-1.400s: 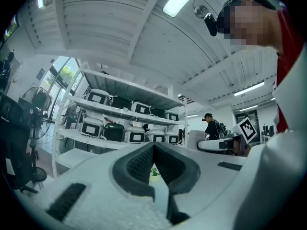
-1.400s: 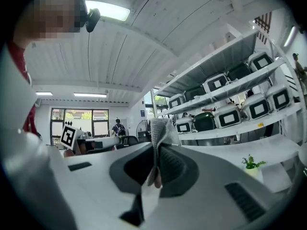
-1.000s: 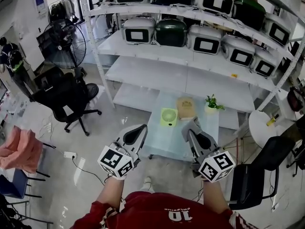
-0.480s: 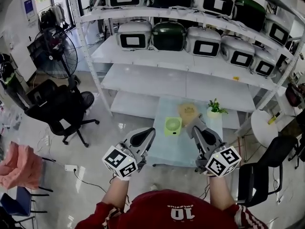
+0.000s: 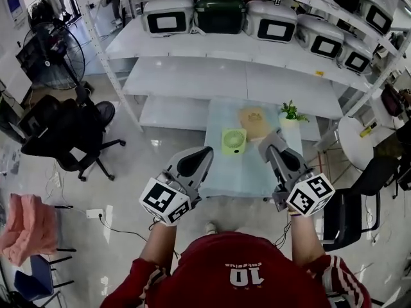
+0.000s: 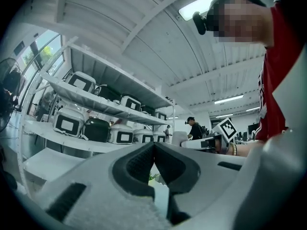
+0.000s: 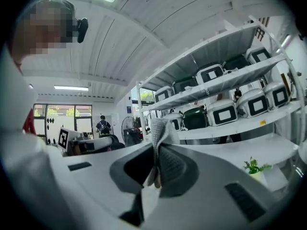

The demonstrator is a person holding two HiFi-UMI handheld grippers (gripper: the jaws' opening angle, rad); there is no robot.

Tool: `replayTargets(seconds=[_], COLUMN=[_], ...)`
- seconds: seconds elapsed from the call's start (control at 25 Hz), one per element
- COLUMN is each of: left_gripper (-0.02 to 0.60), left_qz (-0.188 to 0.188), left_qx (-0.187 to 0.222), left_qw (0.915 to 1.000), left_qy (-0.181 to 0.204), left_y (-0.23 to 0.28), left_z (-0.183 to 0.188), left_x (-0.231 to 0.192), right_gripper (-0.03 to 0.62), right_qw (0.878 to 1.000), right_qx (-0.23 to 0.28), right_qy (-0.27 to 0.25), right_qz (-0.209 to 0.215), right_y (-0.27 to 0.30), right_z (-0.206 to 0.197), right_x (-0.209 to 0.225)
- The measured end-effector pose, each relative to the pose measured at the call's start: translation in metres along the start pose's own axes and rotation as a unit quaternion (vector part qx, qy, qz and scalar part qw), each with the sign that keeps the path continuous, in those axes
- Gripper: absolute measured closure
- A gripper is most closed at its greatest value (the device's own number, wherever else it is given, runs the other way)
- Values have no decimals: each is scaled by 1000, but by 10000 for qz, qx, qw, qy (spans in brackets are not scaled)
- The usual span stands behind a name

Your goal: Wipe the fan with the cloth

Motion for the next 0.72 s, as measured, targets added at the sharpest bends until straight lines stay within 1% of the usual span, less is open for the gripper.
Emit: replayTargets(seconds=[0.12,0.32,0.48,0.56,0.72], left_gripper=[581,581,581,581,581], left_qz=[-42,16,98,190,564], left_qx=[-92,-250,-329,-348,-361], left_qw=[9999,9997,9994,9990,9965], left_qy=[-38,-37,-95,-187,-502], left_y=[6,11,16,20,36], left_z=[-11,-27,-38,-45,-64], left_x=[-2,-8,-12,-17,-32], right_gripper=[576,576,576,576,576], right_qw=[9999,9992,9984,9982,9978], right_qx=[-143,-377,-489,-523,-550], right_qy=[22,48,286,288,312], right_qz=[-90,-82,-12,16,185], right_y=[2,6,11,16,28], right_z=[-10,-27,-38,-41,-45], right_x=[2,9,22,27,37])
Point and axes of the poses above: the fingertips, and each gripper's own axes: y forward along the fingers, x to its right, z out of its top, the point moved 5 cm from there along -y, backward along the fingers, and after that the axes turned 3 degrees about -x, right-handed, at the moved point
